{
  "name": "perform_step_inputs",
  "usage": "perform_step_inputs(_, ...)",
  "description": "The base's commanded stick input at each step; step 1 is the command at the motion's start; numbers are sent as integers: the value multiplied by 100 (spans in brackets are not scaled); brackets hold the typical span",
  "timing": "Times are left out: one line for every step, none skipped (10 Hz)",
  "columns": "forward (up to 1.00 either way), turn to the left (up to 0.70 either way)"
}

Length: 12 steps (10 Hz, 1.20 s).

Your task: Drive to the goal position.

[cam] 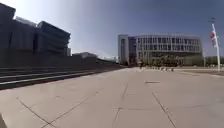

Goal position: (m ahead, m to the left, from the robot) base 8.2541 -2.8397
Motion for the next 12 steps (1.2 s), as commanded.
perform_step_inputs(100,-27)
perform_step_inputs(100,-27)
perform_step_inputs(100,-27)
perform_step_inputs(100,-27)
perform_step_inputs(100,-2)
perform_step_inputs(100,0)
perform_step_inputs(100,0)
perform_step_inputs(100,0)
perform_step_inputs(100,0)
perform_step_inputs(100,0)
perform_step_inputs(100,0)
perform_step_inputs(100,0)
